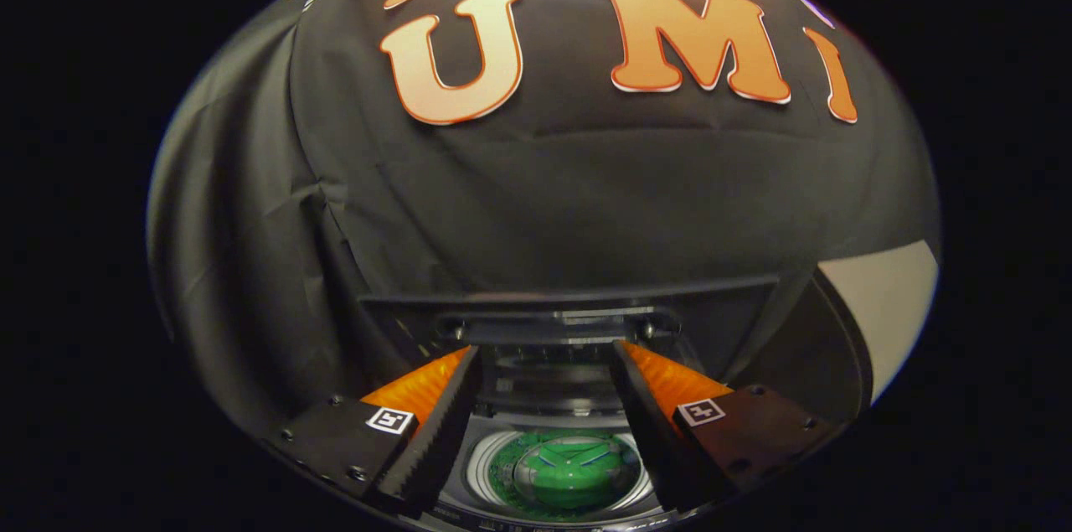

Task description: Put the clothes into the washing machine and then close the washing machine lid.

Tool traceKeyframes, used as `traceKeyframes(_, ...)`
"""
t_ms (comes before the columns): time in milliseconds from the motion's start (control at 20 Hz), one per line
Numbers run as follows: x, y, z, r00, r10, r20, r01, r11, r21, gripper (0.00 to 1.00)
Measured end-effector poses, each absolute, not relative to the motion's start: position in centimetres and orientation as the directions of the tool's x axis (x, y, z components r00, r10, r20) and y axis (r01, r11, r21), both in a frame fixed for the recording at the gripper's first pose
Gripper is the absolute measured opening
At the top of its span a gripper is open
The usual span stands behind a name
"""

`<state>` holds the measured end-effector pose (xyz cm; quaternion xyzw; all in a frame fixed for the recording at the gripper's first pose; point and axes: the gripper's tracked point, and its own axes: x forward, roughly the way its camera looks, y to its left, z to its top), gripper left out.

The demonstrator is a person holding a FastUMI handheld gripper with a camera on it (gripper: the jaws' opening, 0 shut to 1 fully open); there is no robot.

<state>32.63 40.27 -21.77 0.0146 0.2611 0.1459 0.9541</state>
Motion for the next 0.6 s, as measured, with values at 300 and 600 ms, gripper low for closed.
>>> traceKeyframes(300,37.7,40.5,-20.1,0.853,0.251,-0.458,-0.249,0.966,0.065,0.99)
traceKeyframes(600,39.4,39.7,-22.2,0.857,0.193,-0.477,-0.2,0.979,0.036,1.0)
